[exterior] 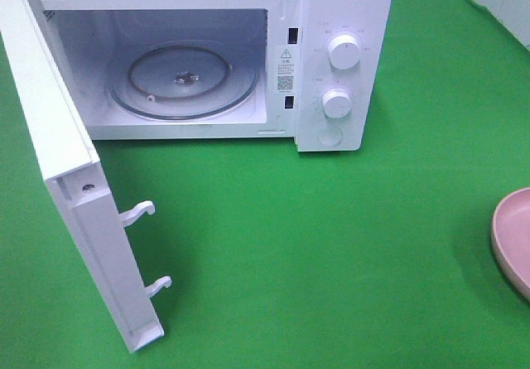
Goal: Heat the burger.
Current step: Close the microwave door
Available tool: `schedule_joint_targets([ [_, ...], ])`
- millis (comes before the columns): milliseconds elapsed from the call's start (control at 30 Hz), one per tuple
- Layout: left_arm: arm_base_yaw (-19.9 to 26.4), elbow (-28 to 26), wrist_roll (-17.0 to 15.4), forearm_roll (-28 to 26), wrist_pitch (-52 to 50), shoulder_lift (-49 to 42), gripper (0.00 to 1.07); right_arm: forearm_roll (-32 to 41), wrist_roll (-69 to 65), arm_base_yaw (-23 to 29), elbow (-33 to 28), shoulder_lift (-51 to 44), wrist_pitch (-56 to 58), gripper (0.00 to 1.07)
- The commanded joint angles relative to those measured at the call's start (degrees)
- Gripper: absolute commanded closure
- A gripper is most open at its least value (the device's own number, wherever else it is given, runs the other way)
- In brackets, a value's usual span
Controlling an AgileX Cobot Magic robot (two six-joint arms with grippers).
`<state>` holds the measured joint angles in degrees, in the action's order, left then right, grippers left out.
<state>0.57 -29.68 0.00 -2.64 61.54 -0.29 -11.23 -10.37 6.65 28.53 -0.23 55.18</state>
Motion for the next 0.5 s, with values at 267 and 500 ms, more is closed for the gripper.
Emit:
schedule_joint_targets([
  [267, -0.3, 0.2, 0.0, -0.5, -0.3, -0.3, 0.07, -0.2, 0.6, -0.5, -0.2, -1.5, 0.1, 0.31],
  [500, -0.3, 0.2, 0.0, -0.5, -0.3, -0.3, 0.07, -0.2, 0.6, -0.5, -0.2, -1.5, 0.1, 0.31],
])
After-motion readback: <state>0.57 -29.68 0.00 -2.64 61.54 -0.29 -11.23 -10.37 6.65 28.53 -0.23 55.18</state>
